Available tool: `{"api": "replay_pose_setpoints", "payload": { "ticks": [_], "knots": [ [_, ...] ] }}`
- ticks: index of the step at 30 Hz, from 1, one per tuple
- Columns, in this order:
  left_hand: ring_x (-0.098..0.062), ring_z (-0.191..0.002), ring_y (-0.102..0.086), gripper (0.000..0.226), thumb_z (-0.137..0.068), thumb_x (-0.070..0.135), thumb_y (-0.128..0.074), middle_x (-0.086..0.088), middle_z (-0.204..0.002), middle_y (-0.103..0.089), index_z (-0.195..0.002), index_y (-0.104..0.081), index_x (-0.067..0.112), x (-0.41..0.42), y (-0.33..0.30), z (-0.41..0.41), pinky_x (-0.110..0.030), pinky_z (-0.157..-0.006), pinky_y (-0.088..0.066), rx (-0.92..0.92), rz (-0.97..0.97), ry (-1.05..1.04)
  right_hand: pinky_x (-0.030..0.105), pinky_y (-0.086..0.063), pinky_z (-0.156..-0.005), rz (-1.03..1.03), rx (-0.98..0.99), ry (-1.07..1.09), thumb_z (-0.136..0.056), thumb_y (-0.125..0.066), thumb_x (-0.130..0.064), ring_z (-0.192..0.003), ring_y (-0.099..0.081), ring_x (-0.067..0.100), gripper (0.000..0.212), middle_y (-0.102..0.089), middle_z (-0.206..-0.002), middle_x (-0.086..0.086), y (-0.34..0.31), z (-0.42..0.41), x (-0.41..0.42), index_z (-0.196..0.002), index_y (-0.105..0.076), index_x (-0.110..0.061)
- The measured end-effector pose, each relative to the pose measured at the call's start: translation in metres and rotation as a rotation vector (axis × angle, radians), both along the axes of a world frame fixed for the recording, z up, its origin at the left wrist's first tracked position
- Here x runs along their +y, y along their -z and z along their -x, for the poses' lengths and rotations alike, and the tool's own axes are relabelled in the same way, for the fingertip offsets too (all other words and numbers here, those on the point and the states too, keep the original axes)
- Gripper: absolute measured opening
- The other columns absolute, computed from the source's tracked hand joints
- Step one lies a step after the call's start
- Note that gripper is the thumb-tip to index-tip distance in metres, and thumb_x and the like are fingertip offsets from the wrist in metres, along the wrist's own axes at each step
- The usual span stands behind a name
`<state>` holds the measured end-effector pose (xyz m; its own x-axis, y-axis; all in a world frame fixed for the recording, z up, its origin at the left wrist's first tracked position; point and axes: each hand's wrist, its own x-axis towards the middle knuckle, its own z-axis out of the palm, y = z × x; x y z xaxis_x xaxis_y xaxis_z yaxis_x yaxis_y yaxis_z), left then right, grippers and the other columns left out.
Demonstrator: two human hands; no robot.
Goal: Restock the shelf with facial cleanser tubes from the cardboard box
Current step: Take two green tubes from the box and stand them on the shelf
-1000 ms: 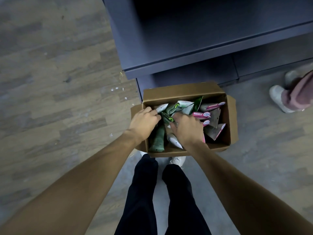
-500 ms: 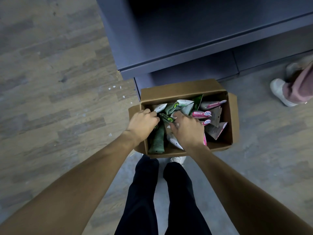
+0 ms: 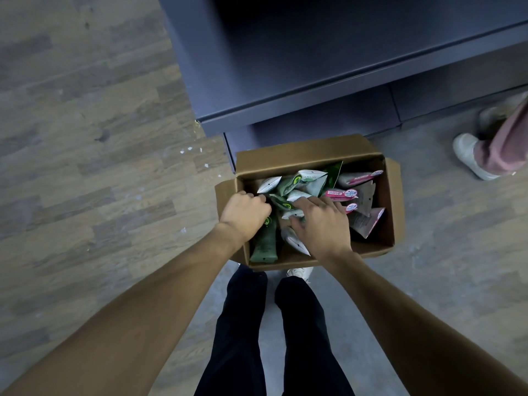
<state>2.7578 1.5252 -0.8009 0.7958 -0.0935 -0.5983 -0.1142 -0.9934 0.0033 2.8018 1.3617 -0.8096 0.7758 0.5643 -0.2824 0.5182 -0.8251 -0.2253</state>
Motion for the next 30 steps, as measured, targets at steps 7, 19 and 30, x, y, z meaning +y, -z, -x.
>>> {"api": "replay_pose_setpoints", "payload": {
  "ticks": [7,19,30],
  "knots": [
    [-0.027,-0.099,-0.063,0.025,-0.092,0.006,-0.049,-0.003,-0.111,-0.061,-0.108,-0.064,0.017,-0.001,-0.013,0.005,-0.036,-0.08,-0.044,-0.018,0.076,0.063,0.031,-0.052,-0.065,0.113,0.046,-0.069,-0.053,-0.09,-0.021,-0.071,-0.068,0.024,0.031,-0.069,-0.072,0.001,-0.002,-0.005,-0.001,-0.074,-0.069,-0.016],
    [-0.026,-0.087,-0.066,0.022,-0.096,0.025,-0.051,0.004,-0.105,-0.059,-0.116,-0.059,0.025,0.018,-0.034,0.027,-0.031,-0.063,-0.041,-0.157,0.184,-0.107,0.029,-0.046,-0.067,0.043,0.043,0.059,-0.083,-0.06,-0.058,-0.074,-0.068,0.025,0.037,-0.07,-0.074,0.003,-0.013,-0.004,0.021,-0.091,-0.071,-0.022],
    [-0.022,-0.091,-0.068,0.034,-0.093,0.037,-0.06,0.01,-0.111,-0.067,-0.124,-0.064,0.024,0.032,-0.067,0.042,-0.034,-0.073,-0.052,-0.319,0.347,-0.387,0.032,-0.037,-0.066,0.074,0.186,0.256,-0.092,-0.06,-0.035,-0.089,-0.065,0.034,0.016,-0.07,-0.088,0.007,-0.026,-0.005,0.029,-0.092,-0.068,-0.021]
  ]
}}
